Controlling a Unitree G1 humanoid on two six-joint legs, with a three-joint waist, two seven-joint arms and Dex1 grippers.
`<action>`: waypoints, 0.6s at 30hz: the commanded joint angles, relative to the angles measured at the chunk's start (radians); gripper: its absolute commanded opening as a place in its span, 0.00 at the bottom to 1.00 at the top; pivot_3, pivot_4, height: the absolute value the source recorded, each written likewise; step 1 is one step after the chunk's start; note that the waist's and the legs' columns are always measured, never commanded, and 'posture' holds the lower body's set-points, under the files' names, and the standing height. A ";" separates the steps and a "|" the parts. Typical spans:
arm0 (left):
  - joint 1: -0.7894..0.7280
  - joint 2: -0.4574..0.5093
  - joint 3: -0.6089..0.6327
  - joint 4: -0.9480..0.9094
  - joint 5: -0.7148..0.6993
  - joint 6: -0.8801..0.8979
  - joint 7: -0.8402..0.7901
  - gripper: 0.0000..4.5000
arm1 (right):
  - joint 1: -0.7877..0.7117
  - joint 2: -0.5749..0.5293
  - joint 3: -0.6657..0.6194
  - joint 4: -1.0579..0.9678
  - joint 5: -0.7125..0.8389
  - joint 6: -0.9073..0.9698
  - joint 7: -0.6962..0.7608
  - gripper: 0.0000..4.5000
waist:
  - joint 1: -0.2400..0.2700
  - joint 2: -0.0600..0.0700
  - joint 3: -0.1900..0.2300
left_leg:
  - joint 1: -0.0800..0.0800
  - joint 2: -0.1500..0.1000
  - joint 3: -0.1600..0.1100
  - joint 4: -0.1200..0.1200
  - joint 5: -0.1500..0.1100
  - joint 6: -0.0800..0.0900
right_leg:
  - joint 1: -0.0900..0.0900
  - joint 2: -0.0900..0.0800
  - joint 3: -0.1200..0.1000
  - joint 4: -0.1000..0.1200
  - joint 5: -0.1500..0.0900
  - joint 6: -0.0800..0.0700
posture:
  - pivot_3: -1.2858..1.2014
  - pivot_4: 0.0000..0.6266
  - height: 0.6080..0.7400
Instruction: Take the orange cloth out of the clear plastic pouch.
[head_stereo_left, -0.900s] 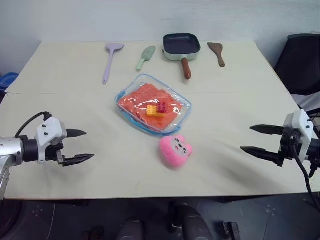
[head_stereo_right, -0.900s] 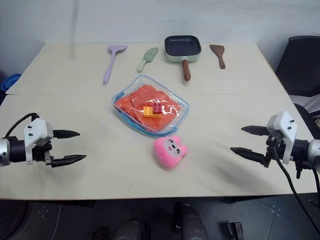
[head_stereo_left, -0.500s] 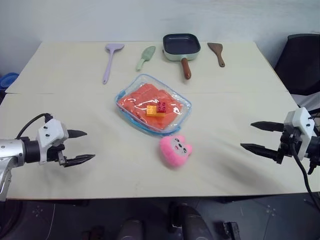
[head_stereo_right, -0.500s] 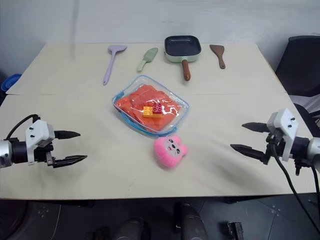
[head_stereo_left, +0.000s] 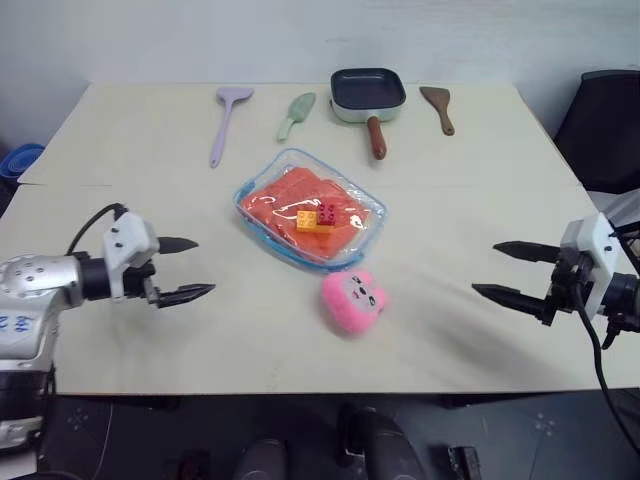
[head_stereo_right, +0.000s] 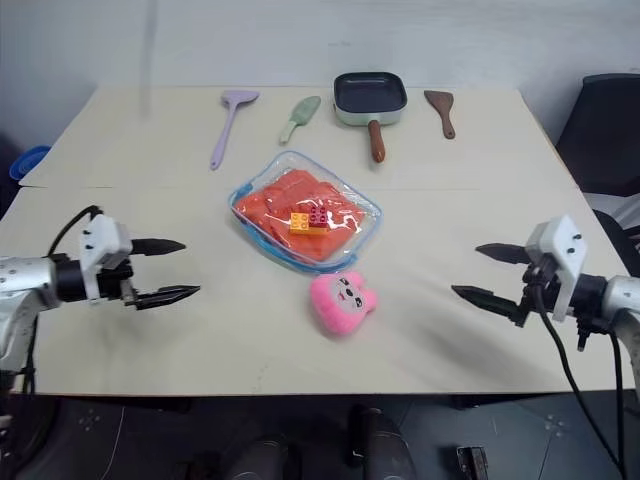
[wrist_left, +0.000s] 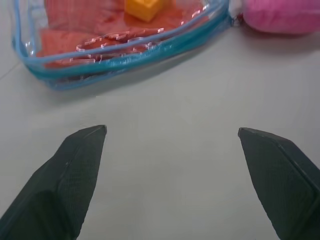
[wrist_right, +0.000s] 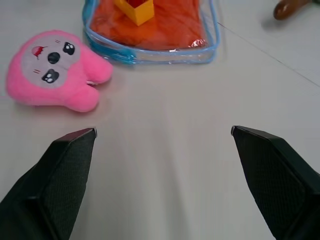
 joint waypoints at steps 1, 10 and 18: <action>-0.131 -0.025 -0.066 0.062 0.035 -0.059 -0.050 1.00 | 0.007 0.017 -0.013 -0.100 0.041 0.029 -0.033 1.00 | 0.000 0.000 0.000 | -0.001 0.000 0.000 0.001 0.000 0.000 | 0.000 0.000 0.000 0.000 0.000 0.000 | 0.52 0.24 1.00; -0.627 -0.269 -0.263 0.636 0.216 -0.336 -0.161 1.00 | 0.021 0.079 0.007 -0.358 0.140 0.143 -0.191 1.00 | 0.000 -0.001 0.000 | -0.002 -0.005 0.000 0.003 0.004 -0.001 | 0.001 0.000 0.000 0.004 0.000 0.000 | 0.52 0.24 1.00; -0.867 -0.457 -0.292 1.080 0.354 -0.558 -0.072 1.00 | 0.095 0.109 -0.045 -0.500 0.202 0.192 -0.318 1.00 | -0.004 -0.003 0.001 | -0.005 -0.007 0.000 0.003 0.003 -0.001 | 0.000 0.001 -0.001 0.004 0.002 0.001 | 0.52 0.24 1.00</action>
